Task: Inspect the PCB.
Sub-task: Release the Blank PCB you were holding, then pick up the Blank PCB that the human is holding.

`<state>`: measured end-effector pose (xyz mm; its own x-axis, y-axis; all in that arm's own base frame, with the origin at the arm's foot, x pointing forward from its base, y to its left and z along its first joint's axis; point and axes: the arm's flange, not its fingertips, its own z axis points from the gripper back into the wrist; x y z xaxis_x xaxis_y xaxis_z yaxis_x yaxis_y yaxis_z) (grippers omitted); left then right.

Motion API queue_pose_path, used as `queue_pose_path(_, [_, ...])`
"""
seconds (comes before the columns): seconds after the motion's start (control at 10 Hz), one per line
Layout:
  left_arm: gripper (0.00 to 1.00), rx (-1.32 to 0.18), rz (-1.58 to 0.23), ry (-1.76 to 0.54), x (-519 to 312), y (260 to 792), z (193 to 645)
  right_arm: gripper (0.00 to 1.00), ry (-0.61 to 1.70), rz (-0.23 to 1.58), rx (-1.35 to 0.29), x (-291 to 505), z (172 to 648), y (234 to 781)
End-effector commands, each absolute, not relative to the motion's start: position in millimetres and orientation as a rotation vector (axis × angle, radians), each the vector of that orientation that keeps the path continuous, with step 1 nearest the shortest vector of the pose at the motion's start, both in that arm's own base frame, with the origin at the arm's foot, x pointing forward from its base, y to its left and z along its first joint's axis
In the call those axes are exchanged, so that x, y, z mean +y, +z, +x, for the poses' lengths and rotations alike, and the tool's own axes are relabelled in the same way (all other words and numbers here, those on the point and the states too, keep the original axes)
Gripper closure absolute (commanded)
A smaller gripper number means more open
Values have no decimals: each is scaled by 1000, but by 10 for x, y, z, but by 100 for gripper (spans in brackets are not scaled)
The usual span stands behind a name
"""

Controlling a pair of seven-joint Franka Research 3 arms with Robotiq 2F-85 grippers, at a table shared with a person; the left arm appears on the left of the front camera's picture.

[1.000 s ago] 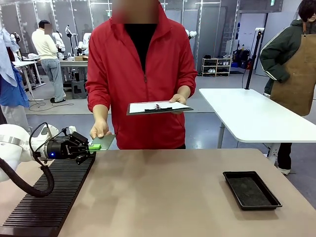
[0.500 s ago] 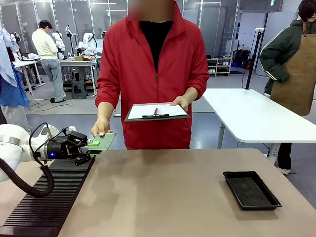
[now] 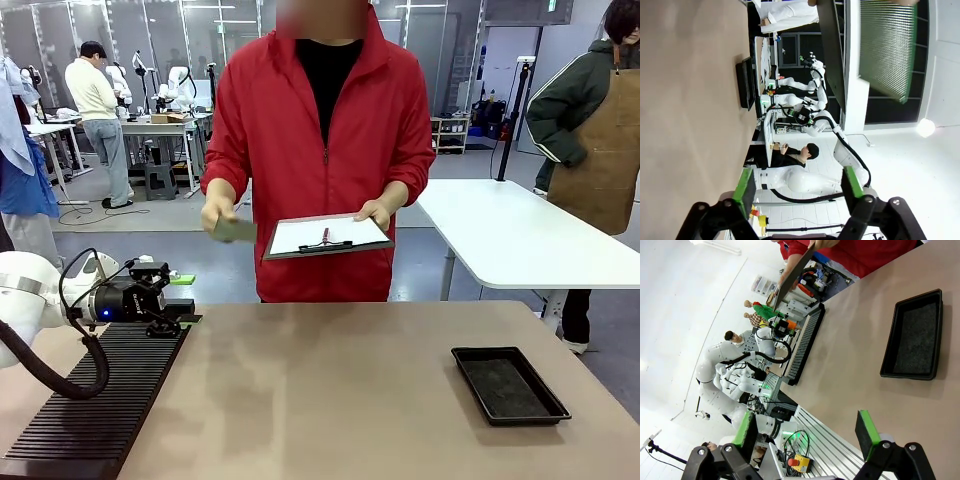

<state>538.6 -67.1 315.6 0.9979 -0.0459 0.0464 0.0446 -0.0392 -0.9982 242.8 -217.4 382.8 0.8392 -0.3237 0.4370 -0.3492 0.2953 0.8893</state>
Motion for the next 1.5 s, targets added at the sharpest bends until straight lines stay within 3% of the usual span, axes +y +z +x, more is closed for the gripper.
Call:
queue_pose_path(0.0, [0,9,-1597,-71,-675,3156,5384,0,26,1303,-638,-2174,2435,3838])
queue_pose_path(1.4, [0,1,-1608,-73,-671,3156,5386,0,26,1303,-638,-2174,2435,3838])
